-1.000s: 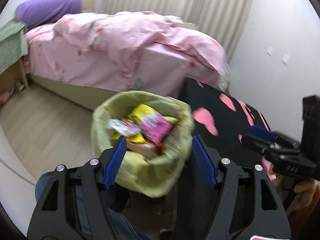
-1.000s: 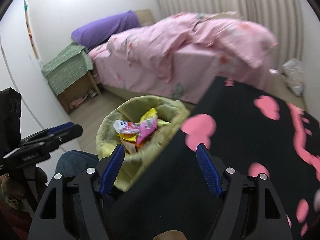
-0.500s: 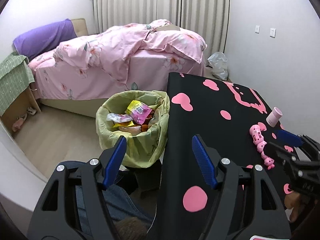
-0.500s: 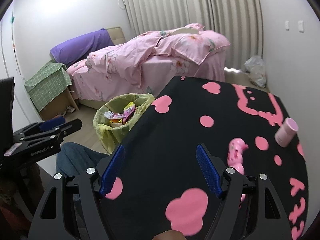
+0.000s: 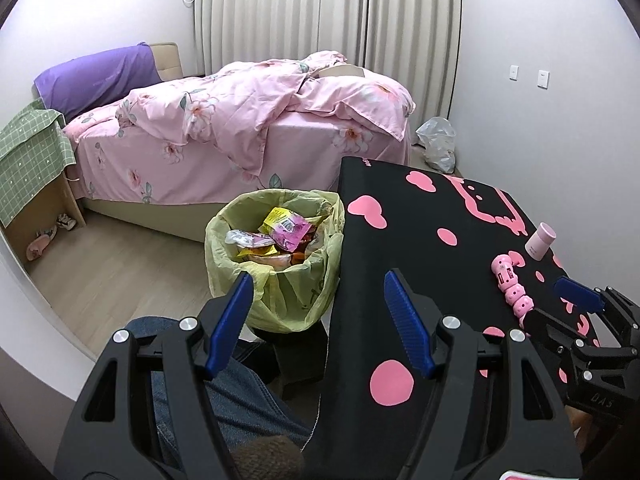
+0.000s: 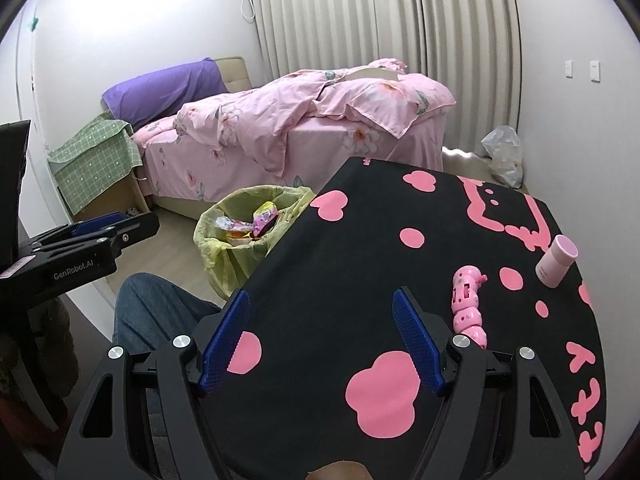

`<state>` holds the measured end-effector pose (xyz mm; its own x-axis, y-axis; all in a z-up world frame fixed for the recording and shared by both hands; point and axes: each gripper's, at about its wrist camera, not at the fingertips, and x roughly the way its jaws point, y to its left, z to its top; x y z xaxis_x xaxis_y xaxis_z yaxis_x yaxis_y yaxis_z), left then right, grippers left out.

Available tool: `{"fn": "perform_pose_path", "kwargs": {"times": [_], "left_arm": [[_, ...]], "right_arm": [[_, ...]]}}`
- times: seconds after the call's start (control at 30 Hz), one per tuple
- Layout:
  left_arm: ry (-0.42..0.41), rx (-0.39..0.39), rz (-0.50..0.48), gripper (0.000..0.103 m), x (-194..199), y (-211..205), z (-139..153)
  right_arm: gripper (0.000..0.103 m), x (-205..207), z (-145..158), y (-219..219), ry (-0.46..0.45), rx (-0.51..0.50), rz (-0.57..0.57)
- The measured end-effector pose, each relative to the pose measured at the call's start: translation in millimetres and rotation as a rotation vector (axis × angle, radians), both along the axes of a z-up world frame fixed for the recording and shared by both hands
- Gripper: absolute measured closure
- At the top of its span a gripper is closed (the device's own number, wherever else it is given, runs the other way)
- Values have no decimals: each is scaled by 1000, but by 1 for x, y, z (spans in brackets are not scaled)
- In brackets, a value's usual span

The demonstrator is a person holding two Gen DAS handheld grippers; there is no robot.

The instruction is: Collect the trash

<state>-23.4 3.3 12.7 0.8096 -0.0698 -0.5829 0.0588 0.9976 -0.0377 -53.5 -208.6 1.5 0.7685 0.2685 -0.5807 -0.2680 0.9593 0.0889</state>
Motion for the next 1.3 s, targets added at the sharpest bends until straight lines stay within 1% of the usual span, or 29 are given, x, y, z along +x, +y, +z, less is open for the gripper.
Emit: {"fn": "perform_pose_path", "kwargs": {"times": [0.3, 1.3], "left_arm": [[9, 12, -27, 38, -2, -2, -3], [6, 16, -34, 38, -3, -6, -3]], "right_arm": [[32, -1, 1, 1, -3, -1, -6], [32, -2, 5, 4, -12, 3, -9]]}}
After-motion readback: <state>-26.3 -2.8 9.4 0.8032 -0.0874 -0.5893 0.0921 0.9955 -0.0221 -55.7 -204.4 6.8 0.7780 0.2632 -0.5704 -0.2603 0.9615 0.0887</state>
